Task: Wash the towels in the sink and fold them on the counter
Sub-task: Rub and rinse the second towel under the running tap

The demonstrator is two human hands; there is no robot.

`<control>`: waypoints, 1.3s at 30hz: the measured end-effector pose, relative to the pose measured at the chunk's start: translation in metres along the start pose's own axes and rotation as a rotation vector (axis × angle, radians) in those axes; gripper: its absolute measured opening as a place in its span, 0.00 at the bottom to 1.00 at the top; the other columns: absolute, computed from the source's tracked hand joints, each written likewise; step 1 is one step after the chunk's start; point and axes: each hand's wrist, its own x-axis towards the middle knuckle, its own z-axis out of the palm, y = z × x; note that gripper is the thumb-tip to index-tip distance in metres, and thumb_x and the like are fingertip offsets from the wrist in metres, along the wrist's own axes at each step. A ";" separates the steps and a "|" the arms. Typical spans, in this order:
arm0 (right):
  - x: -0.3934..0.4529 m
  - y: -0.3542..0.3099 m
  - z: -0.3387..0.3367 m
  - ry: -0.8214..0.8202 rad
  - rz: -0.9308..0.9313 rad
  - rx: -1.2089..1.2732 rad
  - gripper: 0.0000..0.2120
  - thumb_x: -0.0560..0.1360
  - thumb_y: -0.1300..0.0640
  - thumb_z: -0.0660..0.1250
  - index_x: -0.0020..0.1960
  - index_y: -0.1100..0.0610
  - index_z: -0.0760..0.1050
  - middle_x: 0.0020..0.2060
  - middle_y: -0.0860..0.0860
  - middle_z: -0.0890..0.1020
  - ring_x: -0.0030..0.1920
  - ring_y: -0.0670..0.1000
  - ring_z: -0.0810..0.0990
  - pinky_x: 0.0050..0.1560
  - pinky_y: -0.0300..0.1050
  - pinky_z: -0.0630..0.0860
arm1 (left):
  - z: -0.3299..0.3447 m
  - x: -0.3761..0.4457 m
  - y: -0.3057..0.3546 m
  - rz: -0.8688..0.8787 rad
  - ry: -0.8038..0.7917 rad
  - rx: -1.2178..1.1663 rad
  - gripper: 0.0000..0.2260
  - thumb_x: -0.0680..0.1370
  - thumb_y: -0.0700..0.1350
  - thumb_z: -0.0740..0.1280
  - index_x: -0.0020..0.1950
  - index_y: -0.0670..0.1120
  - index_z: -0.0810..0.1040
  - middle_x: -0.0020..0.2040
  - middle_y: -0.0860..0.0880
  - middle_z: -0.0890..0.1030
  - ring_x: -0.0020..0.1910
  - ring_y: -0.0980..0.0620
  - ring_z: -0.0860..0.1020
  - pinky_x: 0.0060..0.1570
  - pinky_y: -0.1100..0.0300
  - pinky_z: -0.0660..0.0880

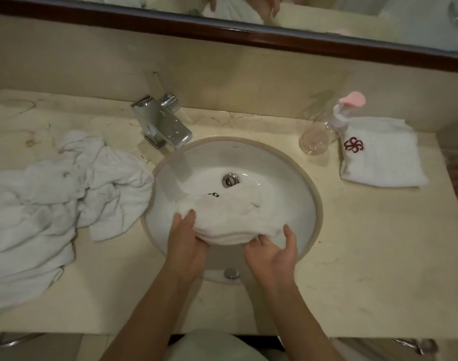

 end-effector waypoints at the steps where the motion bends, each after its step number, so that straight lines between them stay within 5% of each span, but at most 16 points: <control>1: 0.003 0.004 0.003 -0.039 0.063 0.028 0.31 0.75 0.42 0.68 0.71 0.60 0.73 0.64 0.56 0.80 0.65 0.57 0.78 0.68 0.49 0.72 | 0.002 -0.006 0.006 0.007 -0.043 0.091 0.11 0.84 0.40 0.59 0.62 0.50 0.76 0.58 0.48 0.83 0.58 0.48 0.81 0.56 0.50 0.77; 3: 0.001 0.015 0.019 -0.091 0.074 -0.104 0.31 0.77 0.37 0.64 0.70 0.59 0.75 0.64 0.58 0.80 0.65 0.60 0.79 0.66 0.53 0.74 | 0.007 -0.020 0.017 0.046 -0.142 0.231 0.11 0.83 0.43 0.62 0.63 0.46 0.78 0.57 0.46 0.84 0.57 0.47 0.82 0.56 0.50 0.78; 5: 0.005 0.024 0.032 -0.118 0.038 -0.234 0.24 0.82 0.43 0.59 0.66 0.60 0.79 0.64 0.60 0.80 0.63 0.61 0.80 0.63 0.55 0.76 | 0.006 -0.032 0.026 0.075 -0.193 0.364 0.11 0.81 0.45 0.65 0.61 0.43 0.80 0.54 0.44 0.85 0.54 0.46 0.84 0.55 0.51 0.78; 9: 0.003 0.011 0.046 -0.210 -0.099 -0.421 0.21 0.82 0.52 0.58 0.67 0.64 0.77 0.62 0.60 0.81 0.67 0.59 0.77 0.69 0.54 0.72 | -0.015 -0.002 0.048 0.140 0.019 0.457 0.15 0.80 0.51 0.67 0.62 0.43 0.80 0.53 0.44 0.85 0.52 0.45 0.84 0.57 0.47 0.79; 12: -0.011 0.020 0.045 -0.371 -0.365 -0.954 0.11 0.82 0.52 0.62 0.56 0.57 0.80 0.52 0.50 0.84 0.56 0.48 0.82 0.60 0.48 0.75 | -0.013 0.016 0.035 0.133 0.017 0.609 0.26 0.76 0.66 0.63 0.61 0.46 0.81 0.53 0.47 0.85 0.53 0.46 0.83 0.61 0.43 0.77; 14: -0.004 0.033 0.048 -0.346 -0.515 -1.163 0.08 0.82 0.51 0.63 0.48 0.53 0.77 0.44 0.48 0.81 0.47 0.45 0.80 0.54 0.46 0.76 | 0.000 -0.006 0.009 0.094 -0.059 0.748 0.24 0.79 0.65 0.58 0.55 0.48 0.82 0.50 0.50 0.85 0.52 0.50 0.83 0.59 0.48 0.77; 18: 0.028 0.038 0.068 0.013 -0.285 -0.811 0.15 0.82 0.49 0.60 0.52 0.58 0.80 0.46 0.54 0.86 0.50 0.56 0.84 0.51 0.49 0.79 | 0.016 -0.029 -0.011 0.239 -0.092 0.989 0.15 0.84 0.54 0.54 0.49 0.52 0.79 0.47 0.52 0.82 0.51 0.51 0.80 0.50 0.58 0.74; 21: 0.010 0.060 0.074 -0.084 -0.323 -1.006 0.12 0.83 0.53 0.60 0.51 0.55 0.80 0.46 0.53 0.85 0.50 0.53 0.83 0.53 0.46 0.78 | 0.016 0.016 0.015 0.246 0.065 0.977 0.20 0.85 0.53 0.53 0.54 0.43 0.80 0.53 0.41 0.83 0.52 0.43 0.79 0.49 0.56 0.71; 25: 0.016 0.049 0.090 -0.047 -0.492 -0.993 0.13 0.82 0.53 0.59 0.42 0.53 0.76 0.38 0.48 0.81 0.45 0.51 0.81 0.51 0.48 0.76 | 0.010 0.008 0.014 0.246 -0.100 1.160 0.18 0.85 0.54 0.53 0.51 0.48 0.79 0.47 0.47 0.82 0.46 0.50 0.80 0.45 0.58 0.69; 28: 0.041 0.030 0.090 0.081 -0.326 -0.901 0.13 0.81 0.53 0.59 0.43 0.57 0.77 0.37 0.51 0.82 0.43 0.54 0.81 0.46 0.47 0.77 | 0.005 -0.008 0.010 0.281 -0.160 1.289 0.22 0.85 0.55 0.51 0.51 0.46 0.80 0.47 0.44 0.83 0.46 0.49 0.79 0.47 0.57 0.69; 30: 0.036 0.046 0.078 0.048 -0.259 -0.962 0.13 0.80 0.51 0.60 0.42 0.54 0.79 0.37 0.51 0.83 0.45 0.56 0.83 0.51 0.52 0.79 | 0.004 0.013 0.019 0.221 -0.046 1.224 0.23 0.85 0.55 0.50 0.58 0.43 0.81 0.53 0.43 0.82 0.52 0.45 0.78 0.52 0.58 0.70; 34: 0.028 0.076 0.068 -0.013 -0.356 -1.131 0.16 0.81 0.47 0.58 0.53 0.56 0.80 0.49 0.53 0.84 0.55 0.55 0.81 0.62 0.52 0.76 | 0.007 0.023 0.024 0.146 0.019 1.142 0.25 0.85 0.56 0.51 0.62 0.42 0.80 0.58 0.43 0.82 0.58 0.43 0.78 0.55 0.58 0.71; 37: 0.060 0.030 0.074 0.281 -0.268 -0.793 0.20 0.83 0.52 0.55 0.63 0.64 0.77 0.59 0.61 0.81 0.58 0.62 0.79 0.52 0.52 0.76 | 0.003 -0.010 0.007 0.215 -0.144 1.258 0.21 0.84 0.56 0.54 0.53 0.44 0.81 0.50 0.45 0.83 0.52 0.46 0.80 0.48 0.56 0.71; 39: 0.069 0.000 0.065 0.204 -0.081 -0.608 0.22 0.84 0.51 0.54 0.69 0.64 0.73 0.66 0.62 0.78 0.63 0.63 0.77 0.55 0.53 0.76 | -0.003 -0.019 0.006 0.219 -0.179 0.988 0.18 0.80 0.59 0.61 0.54 0.46 0.83 0.50 0.48 0.85 0.52 0.48 0.82 0.54 0.55 0.76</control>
